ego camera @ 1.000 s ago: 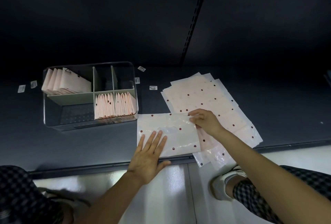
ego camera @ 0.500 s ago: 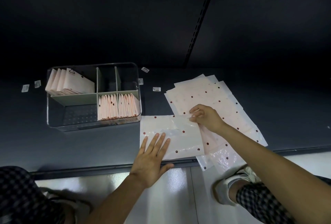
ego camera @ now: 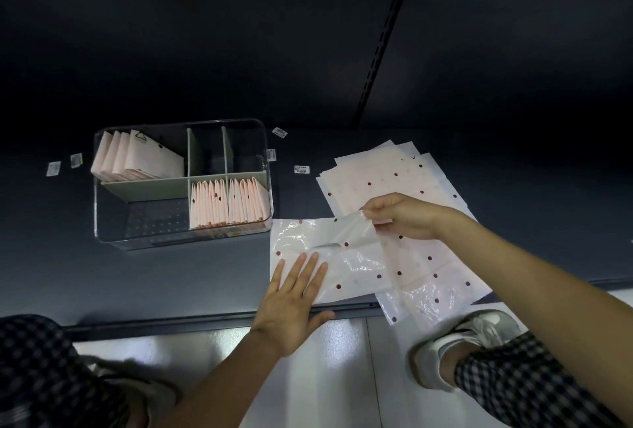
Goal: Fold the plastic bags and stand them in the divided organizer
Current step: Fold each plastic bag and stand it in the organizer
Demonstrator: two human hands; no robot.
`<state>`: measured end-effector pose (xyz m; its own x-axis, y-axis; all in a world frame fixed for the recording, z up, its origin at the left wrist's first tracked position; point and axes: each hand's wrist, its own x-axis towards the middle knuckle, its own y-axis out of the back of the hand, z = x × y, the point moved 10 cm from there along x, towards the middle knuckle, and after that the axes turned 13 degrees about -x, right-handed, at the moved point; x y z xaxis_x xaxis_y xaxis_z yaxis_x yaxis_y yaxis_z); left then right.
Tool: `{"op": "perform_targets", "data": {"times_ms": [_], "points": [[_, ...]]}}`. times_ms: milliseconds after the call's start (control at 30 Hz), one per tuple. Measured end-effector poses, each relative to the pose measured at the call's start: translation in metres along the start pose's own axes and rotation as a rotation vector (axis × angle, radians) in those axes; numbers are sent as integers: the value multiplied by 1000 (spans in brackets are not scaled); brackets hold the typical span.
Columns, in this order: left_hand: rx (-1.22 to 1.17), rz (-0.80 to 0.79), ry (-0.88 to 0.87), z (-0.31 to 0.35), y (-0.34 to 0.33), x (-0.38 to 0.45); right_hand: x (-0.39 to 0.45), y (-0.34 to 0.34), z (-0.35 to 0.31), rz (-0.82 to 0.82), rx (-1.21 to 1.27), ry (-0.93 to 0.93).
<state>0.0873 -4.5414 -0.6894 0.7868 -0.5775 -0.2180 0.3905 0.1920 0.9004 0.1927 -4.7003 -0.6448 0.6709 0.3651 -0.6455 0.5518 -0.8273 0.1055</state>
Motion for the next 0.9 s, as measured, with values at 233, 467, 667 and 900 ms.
{"op": "perform_targets", "data": {"times_ms": [233, 467, 667, 900], "points": [[-36, -36, 10, 0, -2, 0, -1, 9, -26, 70, -253, 6], [-248, 52, 62, -12, 14, 12, -8, 15, 25, 387, -61, -145], [-477, 209, 196, -5, 63, 47, -33, 5, 62, 749, 163, -116], [-639, 412, -11, 40, 138, 69, -63, -7, 9, 884, -14, 195]]}}
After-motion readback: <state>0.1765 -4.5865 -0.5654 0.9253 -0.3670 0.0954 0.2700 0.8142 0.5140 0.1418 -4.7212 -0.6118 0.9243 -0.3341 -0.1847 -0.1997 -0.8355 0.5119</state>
